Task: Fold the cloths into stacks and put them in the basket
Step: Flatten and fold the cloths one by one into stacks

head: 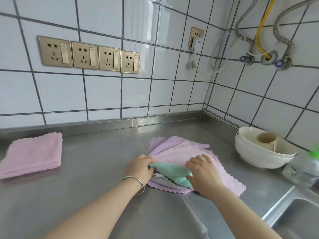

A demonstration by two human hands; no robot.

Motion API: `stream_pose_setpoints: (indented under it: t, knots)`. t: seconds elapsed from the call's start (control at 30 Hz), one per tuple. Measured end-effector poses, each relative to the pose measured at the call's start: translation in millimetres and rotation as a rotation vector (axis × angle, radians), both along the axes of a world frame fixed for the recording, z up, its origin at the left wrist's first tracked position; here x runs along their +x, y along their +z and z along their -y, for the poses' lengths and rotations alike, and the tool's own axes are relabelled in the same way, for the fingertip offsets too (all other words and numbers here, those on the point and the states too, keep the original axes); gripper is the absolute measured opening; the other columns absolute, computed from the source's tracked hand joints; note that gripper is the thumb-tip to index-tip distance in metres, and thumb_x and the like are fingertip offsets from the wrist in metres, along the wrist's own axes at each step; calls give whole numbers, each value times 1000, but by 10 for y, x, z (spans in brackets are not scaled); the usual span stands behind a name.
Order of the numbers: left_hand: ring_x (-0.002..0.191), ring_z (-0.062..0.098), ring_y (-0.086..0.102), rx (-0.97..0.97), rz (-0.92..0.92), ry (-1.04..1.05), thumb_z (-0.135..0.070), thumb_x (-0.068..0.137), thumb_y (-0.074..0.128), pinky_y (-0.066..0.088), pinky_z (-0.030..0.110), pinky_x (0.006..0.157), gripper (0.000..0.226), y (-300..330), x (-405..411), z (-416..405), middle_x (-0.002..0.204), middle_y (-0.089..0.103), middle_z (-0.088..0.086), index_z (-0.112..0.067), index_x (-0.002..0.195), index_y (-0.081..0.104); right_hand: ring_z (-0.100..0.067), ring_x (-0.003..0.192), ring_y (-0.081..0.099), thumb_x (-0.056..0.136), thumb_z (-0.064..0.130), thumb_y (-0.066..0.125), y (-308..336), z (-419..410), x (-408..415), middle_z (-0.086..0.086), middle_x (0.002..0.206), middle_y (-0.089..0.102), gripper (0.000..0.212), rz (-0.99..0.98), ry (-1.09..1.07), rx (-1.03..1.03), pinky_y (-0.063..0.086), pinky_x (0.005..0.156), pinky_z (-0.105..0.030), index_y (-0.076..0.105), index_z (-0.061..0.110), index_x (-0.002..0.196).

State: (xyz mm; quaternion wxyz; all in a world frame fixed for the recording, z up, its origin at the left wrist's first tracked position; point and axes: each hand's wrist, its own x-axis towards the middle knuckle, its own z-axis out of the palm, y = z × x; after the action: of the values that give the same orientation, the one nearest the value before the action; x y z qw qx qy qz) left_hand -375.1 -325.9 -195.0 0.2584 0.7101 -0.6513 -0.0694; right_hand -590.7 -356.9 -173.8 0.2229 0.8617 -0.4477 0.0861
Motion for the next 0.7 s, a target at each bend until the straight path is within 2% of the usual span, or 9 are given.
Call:
stream_pose_setpoints:
  t: [0.07,0.17,0.3,0.4,0.47,0.53,0.6,0.67,0.7]
  knots:
    - [109,24,58,-66,-26,30,-22,87,54,43,30,83,27,78,-1,-4,118,62,-1,-27,112,63,-19,50,57,28,21,88,162,-78,-108,7,49,55,41,70,7,-53,45,65,-30,60,21,58]
    - [99,31,62,-211,-63,45,-22,88,55,43,32,76,18,368,4,-120,106,69,6,-21,104,64,-22,47,58,36,13,87,555,-225,-220,4,50,56,37,164,-23,-134,45,50,-29,59,17,60]
    - [88,33,64,-372,-58,50,-26,89,56,38,32,64,19,856,140,-449,97,72,9,-19,104,64,-28,55,60,58,12,84,1005,-424,-334,-3,62,61,23,271,-98,-213,46,52,-35,64,13,67]
    - [82,33,63,-457,-116,89,-31,87,61,31,26,60,22,1305,347,-842,95,73,9,-17,104,65,-34,66,61,68,8,79,1330,-663,-271,-8,72,63,13,416,-84,-288,48,56,-39,70,9,77]
    - [69,32,58,-502,-144,113,-31,85,64,31,26,58,22,1585,543,-1197,80,70,8,-15,99,66,-37,74,60,74,10,75,1543,-882,-159,-13,78,63,11,523,-55,-334,46,58,-38,71,6,84]
    - [51,22,48,-509,-122,124,-30,85,63,32,26,51,18,1760,793,-1612,59,58,-3,-15,96,65,-38,82,59,82,16,68,1685,-1116,-11,-15,86,64,15,612,-55,-303,45,62,-37,70,5,91]
    - [44,18,46,-487,-72,132,-31,86,61,35,25,50,16,1874,1061,-2018,53,53,-5,-17,94,64,-39,84,59,86,21,63,1774,-1344,173,-18,89,67,20,724,-24,-191,45,66,-38,68,4,97]
    - [35,11,38,-487,-42,146,-31,86,61,33,24,45,11,1955,1274,-2394,41,49,-4,-21,90,63,-35,72,58,87,22,62,1842,-1566,386,-18,81,66,20,859,26,-61,44,64,-35,68,6,98]
    - [33,13,37,-504,-36,161,-31,85,62,31,20,43,8,1995,1346,-2551,37,47,-3,-23,88,62,-31,65,56,87,21,62,1873,-1667,481,-15,77,64,17,926,58,-12,42,61,-31,68,8,97]
